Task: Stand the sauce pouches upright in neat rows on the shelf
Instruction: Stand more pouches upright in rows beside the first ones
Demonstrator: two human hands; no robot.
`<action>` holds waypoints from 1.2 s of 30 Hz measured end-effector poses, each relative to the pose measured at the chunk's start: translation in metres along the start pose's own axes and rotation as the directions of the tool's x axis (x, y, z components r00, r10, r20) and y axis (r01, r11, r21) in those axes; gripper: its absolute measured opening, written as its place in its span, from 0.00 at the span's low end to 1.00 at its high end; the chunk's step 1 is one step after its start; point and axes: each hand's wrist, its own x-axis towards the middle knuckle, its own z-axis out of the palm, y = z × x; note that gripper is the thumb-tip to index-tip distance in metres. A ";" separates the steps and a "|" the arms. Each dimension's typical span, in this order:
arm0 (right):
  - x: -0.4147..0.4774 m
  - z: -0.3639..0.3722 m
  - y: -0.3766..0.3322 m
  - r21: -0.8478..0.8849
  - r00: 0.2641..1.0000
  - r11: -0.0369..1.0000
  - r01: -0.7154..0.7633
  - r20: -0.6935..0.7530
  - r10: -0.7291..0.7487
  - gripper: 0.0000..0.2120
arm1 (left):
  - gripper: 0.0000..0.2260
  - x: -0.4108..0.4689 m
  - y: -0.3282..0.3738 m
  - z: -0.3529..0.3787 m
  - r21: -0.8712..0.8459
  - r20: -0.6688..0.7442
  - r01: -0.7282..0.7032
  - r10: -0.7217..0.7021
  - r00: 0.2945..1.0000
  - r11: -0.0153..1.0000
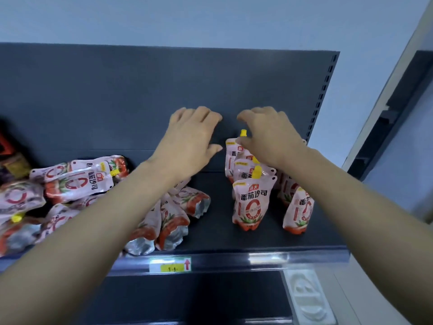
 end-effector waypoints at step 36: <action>0.044 0.153 -0.143 0.167 0.760 0.973 0.161 0.608 -0.230 0.19 | 0.29 -0.126 -0.167 0.080 -0.055 0.656 0.503 -0.349 0.669 0.862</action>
